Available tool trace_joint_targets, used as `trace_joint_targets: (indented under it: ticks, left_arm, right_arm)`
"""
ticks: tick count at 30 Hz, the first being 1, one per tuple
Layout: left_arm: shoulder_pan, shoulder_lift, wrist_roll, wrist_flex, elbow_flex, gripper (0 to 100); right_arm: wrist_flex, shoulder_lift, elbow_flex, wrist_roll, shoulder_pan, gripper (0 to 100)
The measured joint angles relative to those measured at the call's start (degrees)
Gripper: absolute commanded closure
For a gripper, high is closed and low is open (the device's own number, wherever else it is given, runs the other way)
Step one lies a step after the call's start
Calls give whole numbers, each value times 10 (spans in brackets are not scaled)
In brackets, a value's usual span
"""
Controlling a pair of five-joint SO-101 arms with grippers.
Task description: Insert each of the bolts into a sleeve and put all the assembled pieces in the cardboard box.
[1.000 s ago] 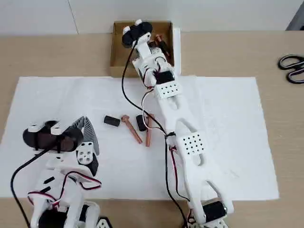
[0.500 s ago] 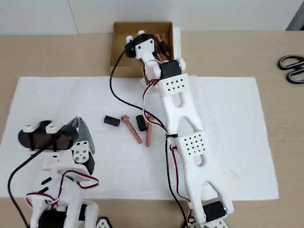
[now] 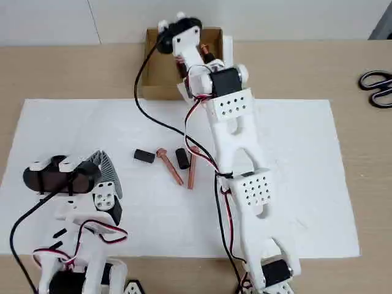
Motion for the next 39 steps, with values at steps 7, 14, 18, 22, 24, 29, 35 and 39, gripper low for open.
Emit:
trace_joint_targets:
  ticks: [7,14,18,22,24,29,35,39]
  left_arm:
    - [0,0,0,0,0,994]
    - [0,0,0,0,0,994]
    - [0,0,0,0,0,994]
    - [0,0,0,0,0,994]
    - [0,0,0,0,0,994]
    - [0,0,0,0,0,994]
    - [0,0,0,0,0,994]
    - [0,0,0,0,0,994]
  right_arm:
    - [2,-116,0,-45,0,833]
    - [4,-278,-7,-47,22,833]
    - [4,-361,-9,-47,18,833]
    - [4,-440,-10,-47,-27,832]
    - [4,-475,-2,-47,-47,832]
    - [4,-539,62,-47,-76,832]
    - [4,-599,209,-47,-70,832]
    - [4,-603,350,-47,-52,832]
